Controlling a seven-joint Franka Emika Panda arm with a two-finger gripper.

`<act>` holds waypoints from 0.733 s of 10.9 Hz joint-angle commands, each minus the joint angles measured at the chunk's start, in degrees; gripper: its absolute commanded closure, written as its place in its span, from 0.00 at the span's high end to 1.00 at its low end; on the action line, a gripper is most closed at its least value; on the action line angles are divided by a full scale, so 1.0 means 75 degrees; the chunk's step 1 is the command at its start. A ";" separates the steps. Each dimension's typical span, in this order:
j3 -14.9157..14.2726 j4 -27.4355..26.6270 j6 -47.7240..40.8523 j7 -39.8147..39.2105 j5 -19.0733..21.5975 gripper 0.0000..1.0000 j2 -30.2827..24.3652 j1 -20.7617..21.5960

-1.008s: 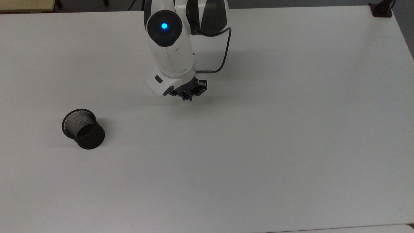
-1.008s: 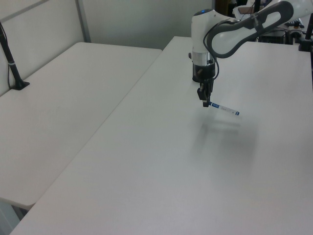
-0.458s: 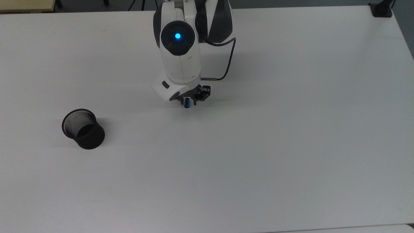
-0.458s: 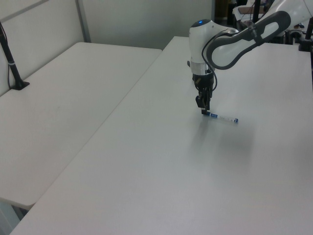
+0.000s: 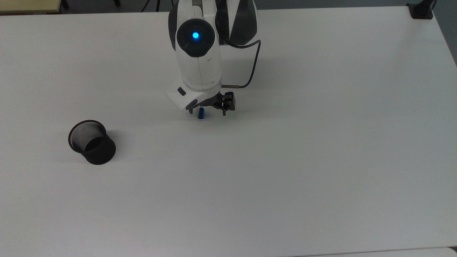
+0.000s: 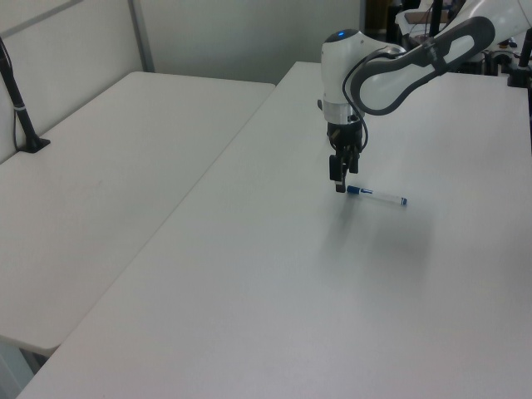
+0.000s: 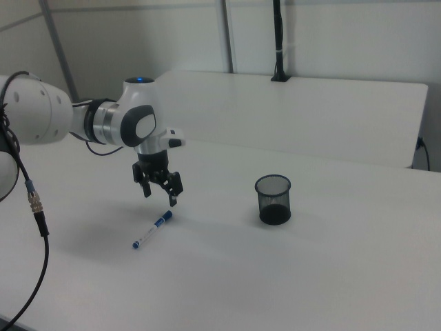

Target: Remove the marker

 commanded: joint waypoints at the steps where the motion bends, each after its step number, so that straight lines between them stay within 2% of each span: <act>1: -0.0050 0.0028 -0.0409 0.0815 -0.0103 1.00 -0.0850 0.0064; 5: -0.0073 0.0695 -0.2363 0.0875 -0.0080 1.00 -0.2196 -0.0100; 8: -0.0202 0.0697 -0.3092 0.0875 0.0014 1.00 -0.3147 -0.0206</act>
